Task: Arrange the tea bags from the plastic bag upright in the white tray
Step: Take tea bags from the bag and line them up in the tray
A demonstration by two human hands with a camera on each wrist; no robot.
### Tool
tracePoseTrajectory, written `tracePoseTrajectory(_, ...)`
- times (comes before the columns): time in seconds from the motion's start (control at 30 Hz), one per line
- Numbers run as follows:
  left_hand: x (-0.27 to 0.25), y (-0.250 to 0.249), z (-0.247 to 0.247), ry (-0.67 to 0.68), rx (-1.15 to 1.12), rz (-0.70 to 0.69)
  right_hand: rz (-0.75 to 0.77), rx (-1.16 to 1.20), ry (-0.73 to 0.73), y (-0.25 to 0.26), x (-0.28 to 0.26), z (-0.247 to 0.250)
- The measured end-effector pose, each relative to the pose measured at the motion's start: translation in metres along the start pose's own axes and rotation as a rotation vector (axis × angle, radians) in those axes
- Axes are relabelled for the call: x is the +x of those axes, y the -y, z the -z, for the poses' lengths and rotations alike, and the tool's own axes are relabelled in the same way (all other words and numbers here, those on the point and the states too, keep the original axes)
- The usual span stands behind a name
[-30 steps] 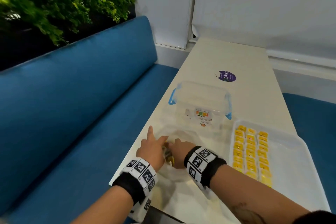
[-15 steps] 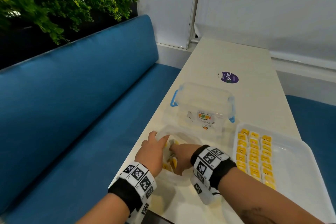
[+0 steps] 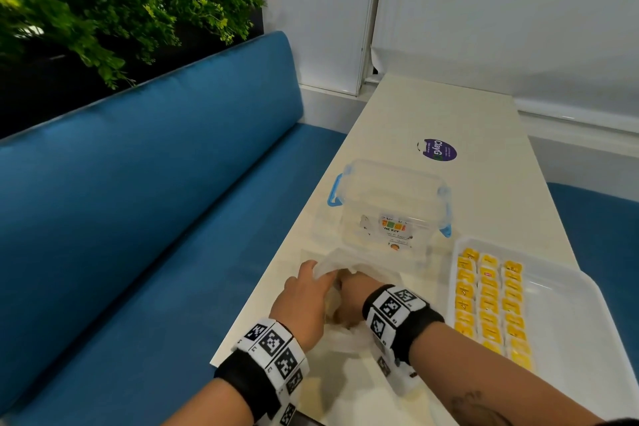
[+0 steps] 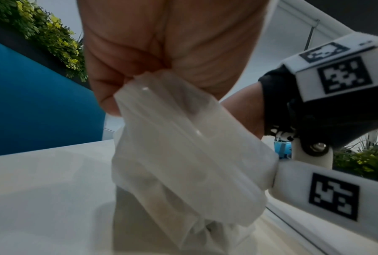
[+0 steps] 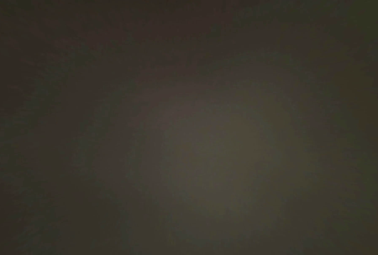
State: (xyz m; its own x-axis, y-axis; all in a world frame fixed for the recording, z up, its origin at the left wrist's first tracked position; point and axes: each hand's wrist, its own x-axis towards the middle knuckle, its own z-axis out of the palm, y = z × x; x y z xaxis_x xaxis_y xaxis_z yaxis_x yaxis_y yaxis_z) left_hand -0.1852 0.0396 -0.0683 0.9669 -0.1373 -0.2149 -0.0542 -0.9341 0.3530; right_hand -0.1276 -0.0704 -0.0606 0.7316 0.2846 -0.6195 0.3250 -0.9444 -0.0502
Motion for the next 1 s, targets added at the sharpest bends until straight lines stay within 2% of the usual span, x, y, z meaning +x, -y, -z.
tracePoseTrajectory(0.07,0.001,-0.001,-0.002,-0.003,-0.044,-0.011,-0.015,-0.011,-0.006,0.005,-0.001,-0.008)
tracePoseTrajectory(0.17,0.002,0.001,-0.003,-0.013,-0.082,-0.005,-0.006,0.044,-0.102,0.005,0.003,-0.022)
tracePoseTrajectory(0.3,0.005,0.002,-0.002,-0.043,-0.079,0.006,0.065,0.025,-0.049,0.0,0.006,-0.024)
tracePoseTrajectory(0.37,0.008,0.002,-0.003,-0.03,-0.065,0.012,0.091,0.036,-0.067,-0.003,0.006,-0.024)
tracePoseTrajectory(0.53,0.016,0.006,-0.01,0.02,-0.045,0.043,0.134,0.171,-0.233,-0.013,0.001,-0.02)
tracePoseTrajectory(0.8,0.028,0.012,-0.003,0.046,-0.124,0.09,0.288,0.607,-0.488,-0.028,-0.029,0.002)
tracePoseTrajectory(0.93,0.028,0.012,0.003,0.04,-0.178,0.112,0.28,0.859,-0.523,-0.043,-0.035,0.01)
tracePoseTrajectory(1.0,0.024,0.008,0.01,-0.011,-0.254,0.124,0.285,1.015,-0.526,-0.051,-0.041,0.02)
